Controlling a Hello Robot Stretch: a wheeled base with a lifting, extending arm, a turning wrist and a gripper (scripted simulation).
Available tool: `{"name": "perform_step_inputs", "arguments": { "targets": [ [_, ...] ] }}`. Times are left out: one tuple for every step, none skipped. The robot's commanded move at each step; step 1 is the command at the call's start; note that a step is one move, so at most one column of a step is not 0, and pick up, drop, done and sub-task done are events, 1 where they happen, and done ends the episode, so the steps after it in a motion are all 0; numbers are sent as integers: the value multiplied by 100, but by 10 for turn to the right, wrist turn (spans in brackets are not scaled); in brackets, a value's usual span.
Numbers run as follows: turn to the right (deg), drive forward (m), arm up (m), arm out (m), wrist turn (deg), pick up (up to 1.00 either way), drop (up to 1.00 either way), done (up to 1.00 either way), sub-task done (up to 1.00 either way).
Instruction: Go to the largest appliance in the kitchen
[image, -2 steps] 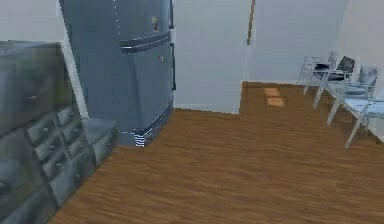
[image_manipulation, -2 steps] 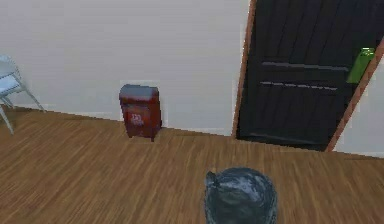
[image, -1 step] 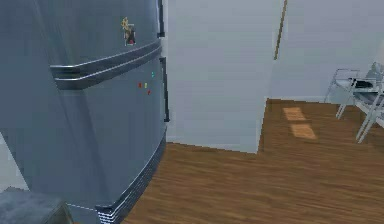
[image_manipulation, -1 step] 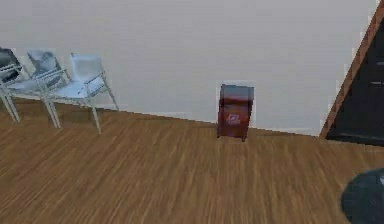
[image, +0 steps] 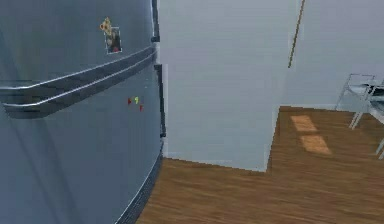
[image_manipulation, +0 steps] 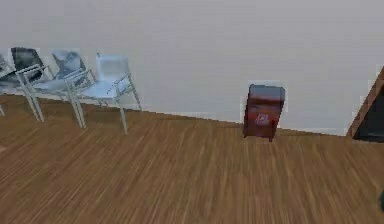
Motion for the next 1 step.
{"name": "perform_step_inputs", "arguments": {
  "targets": [
    [-270,0,0,0,0,0,0,0,0]
  ]
}}
